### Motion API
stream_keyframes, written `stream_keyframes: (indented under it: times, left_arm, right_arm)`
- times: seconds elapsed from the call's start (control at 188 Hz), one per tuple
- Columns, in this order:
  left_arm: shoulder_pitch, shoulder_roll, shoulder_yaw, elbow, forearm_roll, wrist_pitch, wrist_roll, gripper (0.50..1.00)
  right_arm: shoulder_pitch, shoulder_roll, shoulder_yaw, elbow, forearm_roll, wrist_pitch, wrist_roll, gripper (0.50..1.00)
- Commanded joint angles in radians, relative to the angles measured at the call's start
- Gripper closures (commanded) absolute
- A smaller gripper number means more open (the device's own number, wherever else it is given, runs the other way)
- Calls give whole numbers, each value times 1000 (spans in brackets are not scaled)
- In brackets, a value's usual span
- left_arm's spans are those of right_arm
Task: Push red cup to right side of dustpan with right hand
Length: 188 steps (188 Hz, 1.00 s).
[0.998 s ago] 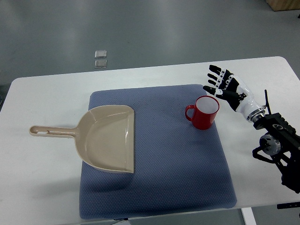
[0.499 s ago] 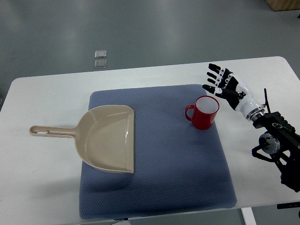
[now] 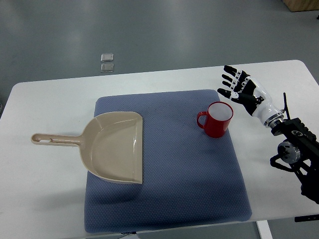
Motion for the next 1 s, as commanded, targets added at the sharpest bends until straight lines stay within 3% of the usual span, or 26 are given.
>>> stream_keyframes:
  times: [0.0, 0.536, 0.993]
  left_arm:
    - [0, 0, 0, 0, 0, 0, 0, 500]
    - [0, 0, 0, 0, 0, 0, 0, 500]
    - [0, 0, 0, 0, 0, 0, 0, 500]
  right_arm:
    - [-3, -2, 0, 0, 0, 16, 4, 570]
    - [-37, -46, 5, -2, -6, 36, 44, 568]
    - [-125, -63, 2, 2, -98, 67, 156, 566]
